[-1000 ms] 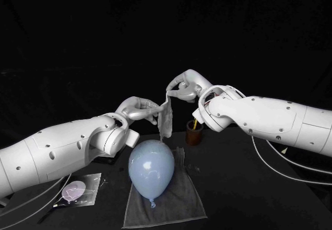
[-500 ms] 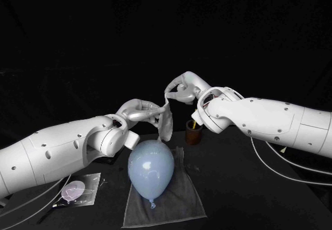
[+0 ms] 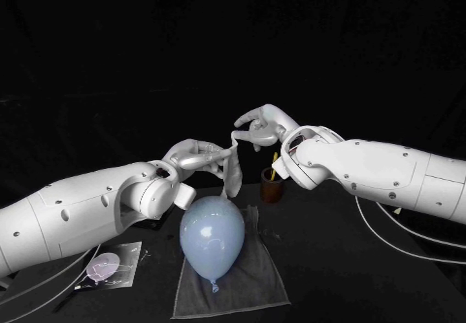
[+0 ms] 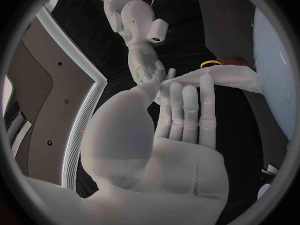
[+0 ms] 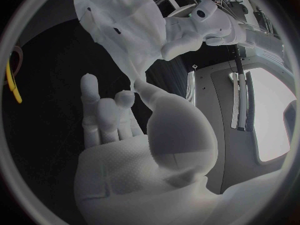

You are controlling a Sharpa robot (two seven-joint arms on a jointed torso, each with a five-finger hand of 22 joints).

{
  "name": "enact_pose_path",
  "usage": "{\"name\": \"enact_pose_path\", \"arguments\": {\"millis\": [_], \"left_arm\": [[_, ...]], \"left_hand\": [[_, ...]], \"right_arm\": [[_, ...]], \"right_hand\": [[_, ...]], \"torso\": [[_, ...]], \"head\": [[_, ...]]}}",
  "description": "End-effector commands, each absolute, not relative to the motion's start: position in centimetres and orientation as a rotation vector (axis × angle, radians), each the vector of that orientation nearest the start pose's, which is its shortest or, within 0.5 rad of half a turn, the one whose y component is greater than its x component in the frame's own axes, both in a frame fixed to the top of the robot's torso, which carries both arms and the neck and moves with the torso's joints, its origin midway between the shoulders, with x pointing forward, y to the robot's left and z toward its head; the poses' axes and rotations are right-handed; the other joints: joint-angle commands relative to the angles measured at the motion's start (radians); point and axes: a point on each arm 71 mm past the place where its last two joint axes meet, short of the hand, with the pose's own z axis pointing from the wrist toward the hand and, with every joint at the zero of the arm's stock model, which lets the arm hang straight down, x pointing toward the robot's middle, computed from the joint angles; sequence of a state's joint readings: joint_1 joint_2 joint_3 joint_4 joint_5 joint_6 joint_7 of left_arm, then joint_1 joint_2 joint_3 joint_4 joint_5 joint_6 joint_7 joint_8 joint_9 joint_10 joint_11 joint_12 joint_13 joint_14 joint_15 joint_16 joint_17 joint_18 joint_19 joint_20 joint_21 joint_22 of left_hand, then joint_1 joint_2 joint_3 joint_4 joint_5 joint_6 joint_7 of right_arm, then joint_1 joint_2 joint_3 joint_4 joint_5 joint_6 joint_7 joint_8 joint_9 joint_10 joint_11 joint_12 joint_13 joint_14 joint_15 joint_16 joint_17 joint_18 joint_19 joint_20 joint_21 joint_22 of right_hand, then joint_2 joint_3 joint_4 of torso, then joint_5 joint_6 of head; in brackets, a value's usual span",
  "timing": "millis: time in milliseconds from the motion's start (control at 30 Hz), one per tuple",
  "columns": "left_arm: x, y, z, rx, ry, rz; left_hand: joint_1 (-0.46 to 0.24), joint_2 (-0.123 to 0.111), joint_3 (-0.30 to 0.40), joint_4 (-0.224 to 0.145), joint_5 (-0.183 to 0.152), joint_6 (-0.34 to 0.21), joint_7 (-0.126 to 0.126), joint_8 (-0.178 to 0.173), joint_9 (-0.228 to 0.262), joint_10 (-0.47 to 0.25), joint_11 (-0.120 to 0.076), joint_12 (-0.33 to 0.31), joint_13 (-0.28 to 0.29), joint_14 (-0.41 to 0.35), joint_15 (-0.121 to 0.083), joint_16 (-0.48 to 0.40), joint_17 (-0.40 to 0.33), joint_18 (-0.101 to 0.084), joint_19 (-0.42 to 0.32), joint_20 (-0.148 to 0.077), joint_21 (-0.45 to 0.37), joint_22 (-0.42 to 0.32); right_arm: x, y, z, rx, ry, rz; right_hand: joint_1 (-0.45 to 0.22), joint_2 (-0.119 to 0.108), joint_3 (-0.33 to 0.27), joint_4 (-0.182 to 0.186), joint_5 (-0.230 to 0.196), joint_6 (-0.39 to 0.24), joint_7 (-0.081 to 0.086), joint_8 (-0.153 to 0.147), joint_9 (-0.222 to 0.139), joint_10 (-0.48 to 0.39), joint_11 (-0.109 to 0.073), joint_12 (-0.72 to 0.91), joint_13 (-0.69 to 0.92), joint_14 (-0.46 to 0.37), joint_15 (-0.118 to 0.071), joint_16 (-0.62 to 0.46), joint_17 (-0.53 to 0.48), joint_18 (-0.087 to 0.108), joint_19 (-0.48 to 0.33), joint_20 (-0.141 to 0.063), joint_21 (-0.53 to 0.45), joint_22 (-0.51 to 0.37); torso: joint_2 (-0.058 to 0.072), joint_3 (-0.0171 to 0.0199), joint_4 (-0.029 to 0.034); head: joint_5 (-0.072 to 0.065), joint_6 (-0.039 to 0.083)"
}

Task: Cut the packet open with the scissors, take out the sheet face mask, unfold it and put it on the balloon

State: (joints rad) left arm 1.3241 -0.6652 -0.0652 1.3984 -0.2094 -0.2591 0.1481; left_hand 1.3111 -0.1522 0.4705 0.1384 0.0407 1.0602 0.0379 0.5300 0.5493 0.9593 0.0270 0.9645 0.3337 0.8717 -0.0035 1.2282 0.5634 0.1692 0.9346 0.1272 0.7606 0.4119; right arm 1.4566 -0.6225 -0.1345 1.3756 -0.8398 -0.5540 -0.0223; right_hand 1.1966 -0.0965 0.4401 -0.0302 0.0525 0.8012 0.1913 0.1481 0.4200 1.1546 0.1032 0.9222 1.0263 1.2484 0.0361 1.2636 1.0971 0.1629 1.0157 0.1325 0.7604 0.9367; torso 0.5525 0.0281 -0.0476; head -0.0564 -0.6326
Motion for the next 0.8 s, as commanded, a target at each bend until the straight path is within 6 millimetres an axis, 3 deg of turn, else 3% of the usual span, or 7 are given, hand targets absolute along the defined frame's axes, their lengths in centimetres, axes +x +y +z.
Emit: {"name": "enact_pose_path", "arguments": {"millis": [33,200,433,633,800], "left_arm": [[52.4,14.7,-14.2,-0.899,1.643,-1.485],[52.4,14.8,-14.1,-0.927,1.616,-1.484],[52.7,15.2,-13.9,-0.981,1.547,-1.46],[52.8,15.5,-13.9,-1.013,1.511,-1.432],[52.9,15.5,-13.9,-1.032,1.495,-1.407]], "left_hand": [[0.006,0.004,0.0,0.009,0.006,-0.009,0.001,0.005,0.016,-0.008,0.003,0.006,0.001,-0.009,-0.002,0.003,0.001,0.01,0.0,0.006,-0.007,-0.001],[0.007,0.005,0.0,0.01,0.006,-0.01,0.002,0.005,0.017,-0.009,0.003,0.006,0.002,-0.01,-0.002,0.003,0.001,0.01,0.0,0.006,-0.008,-0.002],[0.009,0.008,0.0,0.012,0.006,-0.012,0.003,0.005,0.019,-0.01,0.002,0.006,0.003,-0.011,-0.002,0.002,0.002,0.01,0.001,0.007,-0.009,-0.003],[0.011,0.01,0.0,0.014,0.007,-0.014,0.004,0.005,0.021,-0.011,0.002,0.006,0.003,-0.012,-0.002,0.002,0.002,0.01,0.001,0.007,-0.011,-0.004],[0.014,0.012,0.001,0.015,0.007,-0.015,0.005,0.006,0.023,-0.012,0.002,0.007,0.004,-0.012,-0.002,0.002,0.002,0.011,0.002,0.007,-0.012,-0.004]], "right_arm": [[54.0,-15.4,-8.8,0.352,1.433,0.976],[53.5,-17.7,-9.3,0.412,1.42,0.963],[51.2,-21.1,-11.5,0.481,1.425,0.942],[48.9,-22.2,-13.7,0.513,1.439,0.941],[47.0,-21.5,-14.6,0.488,1.448,0.98]], "right_hand": [[0.012,0.0,-0.008,0.004,-0.001,-0.011,0.003,-0.01,-0.005,-0.023,0.003,-0.021,-0.024,-0.017,0.003,-0.011,-0.02,0.017,0.001,0.008,-0.01,-0.007],[0.027,0.009,-0.01,0.013,0.001,0.007,0.003,-0.008,-0.005,-0.034,0.003,-0.023,-0.039,-0.022,0.004,-0.01,-0.027,0.019,0.003,0.012,-0.02,-0.014],[0.053,0.017,-0.013,0.036,0.046,0.117,-0.028,0.06,0.012,0.016,-0.024,0.054,-0.016,0.021,-0.019,0.033,0.002,0.022,0.037,-0.005,-0.023,-0.022],[0.069,0.019,-0.009,0.039,0.083,0.137,-0.043,0.091,0.018,0.084,-0.038,0.145,0.047,0.076,-0.032,0.08,0.056,0.018,0.073,-0.02,0.006,-0.003],[0.084,0.025,0.003,0.034,0.093,0.159,-0.057,0.111,0.021,0.149,-0.05,0.233,0.12,0.128,-0.043,0.126,0.122,0.002,0.135,-0.03,0.094,0.064]], "torso": [[-0.001,-0.0005,0.0001],[0.0,-0.0018,-0.0006],[0.0,0.0003,-0.0014],[0.0,0.0022,-0.0021],[0.001,0.0028,-0.0032]], "head": [[0.001,0.0],[0.004,-0.001],[0.013,-0.001],[0.019,-0.004],[0.022,-0.007]]}}
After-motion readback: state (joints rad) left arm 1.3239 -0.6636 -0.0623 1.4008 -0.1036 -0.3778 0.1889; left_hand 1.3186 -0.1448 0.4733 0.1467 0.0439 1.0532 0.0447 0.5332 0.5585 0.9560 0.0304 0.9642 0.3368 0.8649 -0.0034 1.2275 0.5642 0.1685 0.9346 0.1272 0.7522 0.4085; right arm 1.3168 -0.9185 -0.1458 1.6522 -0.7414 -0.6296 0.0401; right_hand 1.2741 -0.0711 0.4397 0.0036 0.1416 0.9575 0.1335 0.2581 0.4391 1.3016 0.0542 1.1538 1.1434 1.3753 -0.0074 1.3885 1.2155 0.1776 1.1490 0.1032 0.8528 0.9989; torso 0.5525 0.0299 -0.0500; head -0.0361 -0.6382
